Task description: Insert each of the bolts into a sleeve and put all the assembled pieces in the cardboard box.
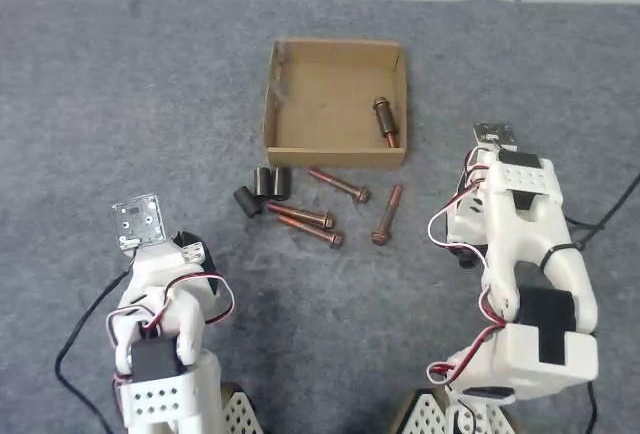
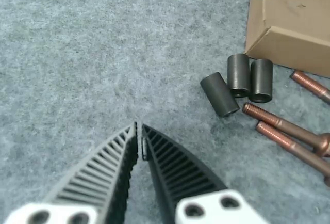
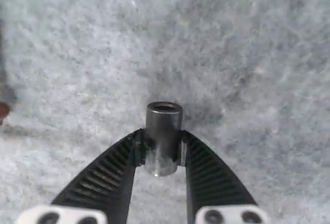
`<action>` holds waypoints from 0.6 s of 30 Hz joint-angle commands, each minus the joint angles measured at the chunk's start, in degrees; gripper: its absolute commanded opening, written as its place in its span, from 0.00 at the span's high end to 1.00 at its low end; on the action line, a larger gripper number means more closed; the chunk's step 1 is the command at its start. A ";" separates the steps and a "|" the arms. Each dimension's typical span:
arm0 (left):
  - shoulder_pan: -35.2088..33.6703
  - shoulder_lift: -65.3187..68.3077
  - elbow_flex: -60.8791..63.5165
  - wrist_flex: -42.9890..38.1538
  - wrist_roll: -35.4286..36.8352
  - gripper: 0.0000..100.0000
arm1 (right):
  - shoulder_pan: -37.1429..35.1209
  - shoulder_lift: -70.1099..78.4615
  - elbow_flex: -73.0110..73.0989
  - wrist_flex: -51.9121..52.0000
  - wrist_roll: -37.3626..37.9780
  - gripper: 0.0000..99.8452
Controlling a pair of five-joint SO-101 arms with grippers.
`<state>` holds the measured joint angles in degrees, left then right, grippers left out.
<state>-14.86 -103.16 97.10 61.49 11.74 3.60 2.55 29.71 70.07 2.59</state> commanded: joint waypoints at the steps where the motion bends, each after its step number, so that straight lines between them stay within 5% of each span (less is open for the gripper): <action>1: 0.18 0.09 -0.57 0.00 -0.62 0.99 | 0.04 -3.74 -3.43 1.10 0.70 0.93; 18: 0.18 0.09 -0.57 0.00 -0.62 0.99 | -1.54 -3.65 0.35 -4.70 1.14 0.85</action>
<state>-14.86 -103.16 97.10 61.49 11.74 2.73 2.46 30.51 66.11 2.68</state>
